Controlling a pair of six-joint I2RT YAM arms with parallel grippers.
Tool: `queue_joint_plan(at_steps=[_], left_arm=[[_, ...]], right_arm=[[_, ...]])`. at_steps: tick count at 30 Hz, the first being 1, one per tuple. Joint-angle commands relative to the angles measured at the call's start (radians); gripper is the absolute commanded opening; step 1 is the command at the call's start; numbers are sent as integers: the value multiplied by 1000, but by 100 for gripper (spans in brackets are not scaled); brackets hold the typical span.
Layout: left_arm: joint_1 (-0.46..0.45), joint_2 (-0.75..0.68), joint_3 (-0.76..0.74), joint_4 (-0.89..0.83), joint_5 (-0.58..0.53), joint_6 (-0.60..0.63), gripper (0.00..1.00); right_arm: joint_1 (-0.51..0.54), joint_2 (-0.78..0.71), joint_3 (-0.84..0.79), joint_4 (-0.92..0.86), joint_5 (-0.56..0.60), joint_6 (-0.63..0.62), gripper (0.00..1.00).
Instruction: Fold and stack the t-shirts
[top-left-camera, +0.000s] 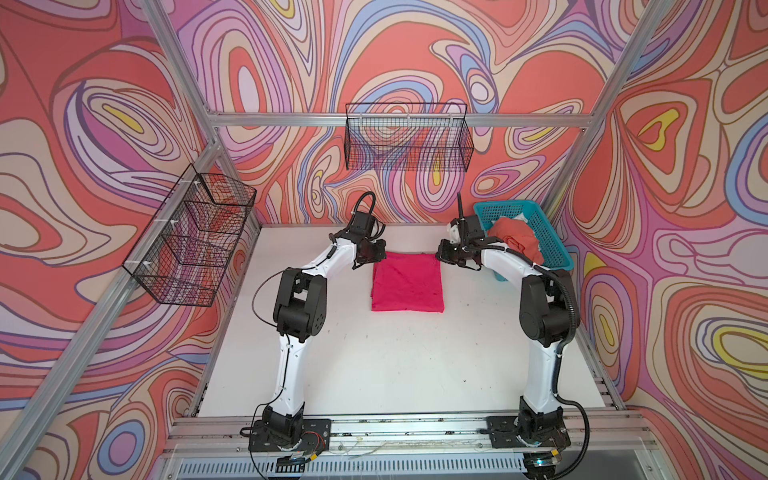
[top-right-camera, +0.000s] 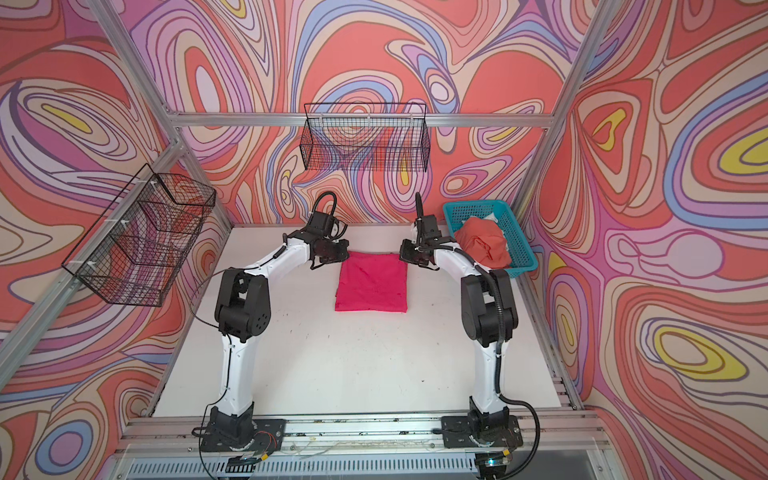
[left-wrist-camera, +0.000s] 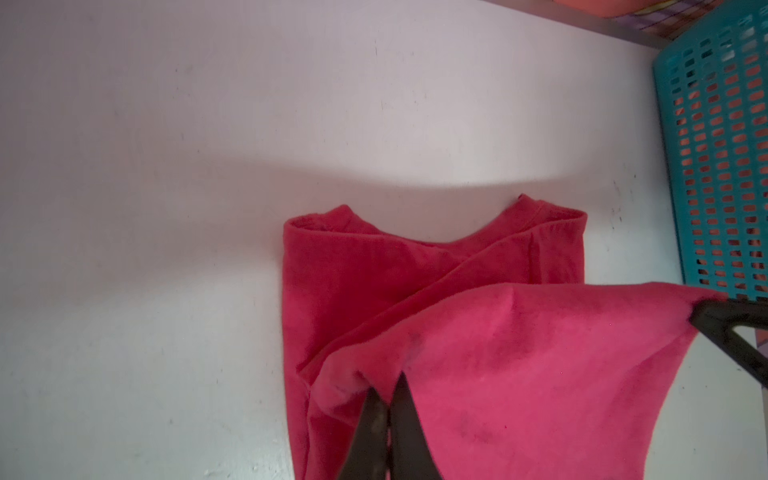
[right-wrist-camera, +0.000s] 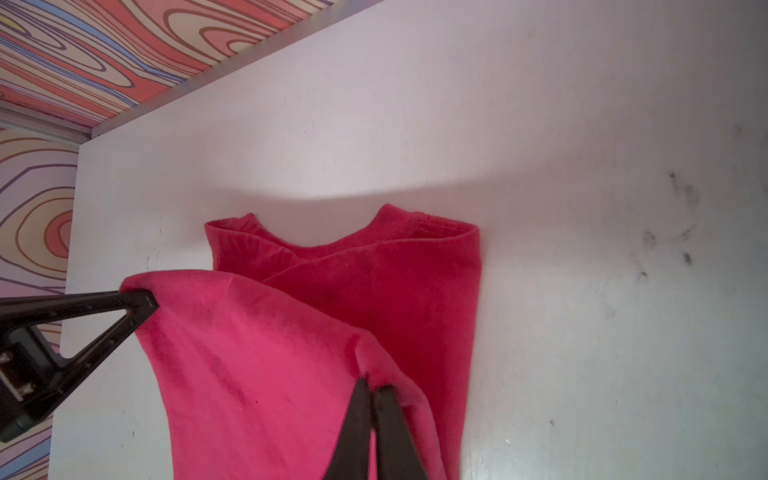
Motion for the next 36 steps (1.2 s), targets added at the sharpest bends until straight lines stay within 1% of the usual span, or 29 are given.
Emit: queue_joint_plan(at_steps=[1,2,3,4,5,6,7,9,12,13,15,18,21,23,24,26,30,33,36], left_arm=[[6,53,61,19,-21,-19,0],[6,66,72,19,-27,-21,0],[7,79,79,19,-38,-25,13],[8,86,83,17,-50,-30,32],[8,88,84,17,-66,-37,52],[10,86,82,19,-76,-45,63],[11,79,78,15,-89,-52,67],[9,44,51,21,-118,-60,72],[9,-34,-17,42,-167,-65,76],[8,-56,-41,56,-168,-65,76],[-2,-98,-80,79,-137,-70,75],[-32,-119,-97,55,-38,-95,72],[-50,-133,-167,75,37,-163,66],[-60,-129,-228,123,46,-205,61],[-61,-118,-242,129,48,-216,60],[-64,-84,-268,150,48,-234,56],[-65,-36,-287,116,34,-231,53],[-64,-64,-347,85,12,-228,51],[-64,-114,-442,49,3,-216,50]], right_arm=[[-9,34,8,92,35,18,0],[-9,47,12,103,45,18,0],[-9,59,14,115,59,18,6],[-9,70,13,127,70,19,17],[-9,80,15,139,80,22,33],[-9,86,18,148,82,21,45],[-9,85,20,154,82,22,51],[-8,63,13,165,96,26,56],[3,2,-28,179,107,37,57],[9,-17,-43,180,104,42,58],[29,-50,-69,177,94,56,57],[57,-58,-95,143,35,103,53],[90,-80,-161,145,48,130,49],[100,-78,-199,154,49,141,47],[100,-70,-211,164,38,146,47],[102,-41,-226,174,20,147,44],[120,4,-242,181,10,132,42],[139,5,-272,176,6,133,42],[167,-28,-322,176,5,145,42]])
